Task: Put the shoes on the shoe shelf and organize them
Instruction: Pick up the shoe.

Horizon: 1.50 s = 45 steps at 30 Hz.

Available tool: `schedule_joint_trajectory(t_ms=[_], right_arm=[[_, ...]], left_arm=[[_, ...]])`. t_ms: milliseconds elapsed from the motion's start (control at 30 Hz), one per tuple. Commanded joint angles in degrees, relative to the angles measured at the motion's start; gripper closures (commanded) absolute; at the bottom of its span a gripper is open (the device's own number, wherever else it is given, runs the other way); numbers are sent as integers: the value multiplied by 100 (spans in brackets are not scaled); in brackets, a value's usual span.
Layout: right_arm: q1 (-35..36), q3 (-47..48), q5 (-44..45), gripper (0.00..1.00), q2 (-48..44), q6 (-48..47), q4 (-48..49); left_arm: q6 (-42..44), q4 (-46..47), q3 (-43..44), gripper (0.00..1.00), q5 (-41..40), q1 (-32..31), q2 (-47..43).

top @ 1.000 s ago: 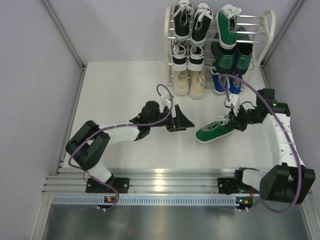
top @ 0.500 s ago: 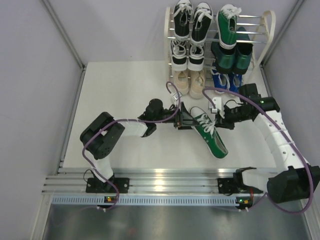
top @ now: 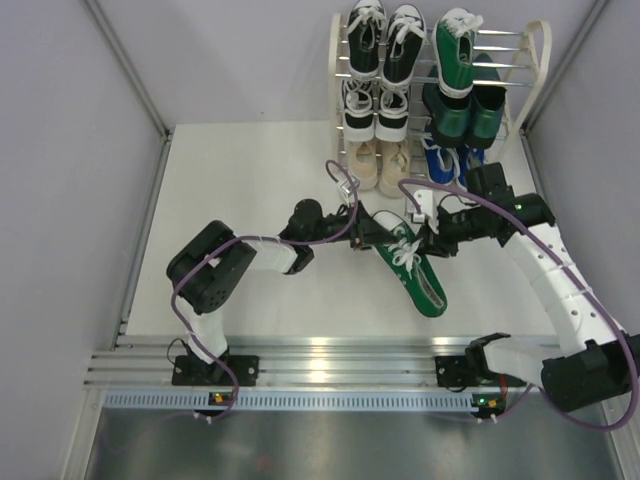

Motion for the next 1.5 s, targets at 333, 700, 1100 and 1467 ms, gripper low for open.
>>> schedule_joint_trajectory(t_ms=[333,700,1100,1467], right_arm=[[45,413,517,0,-666,2034,231],[98,-159,964,9,-720,2693,854],[124,-299,1369,29,-702,3010,1268],[546,-1125,2474,29,-869,3125,2076]], left_arm=[[1251,-1210,-464,100,-1356,267,-1723],[1101,-1210,-474,100,-1524,276,-1979],[970,-1210,-403,100,-1418,276,-2049],[56,-1289,-324,100,-2130,267,-2067]])
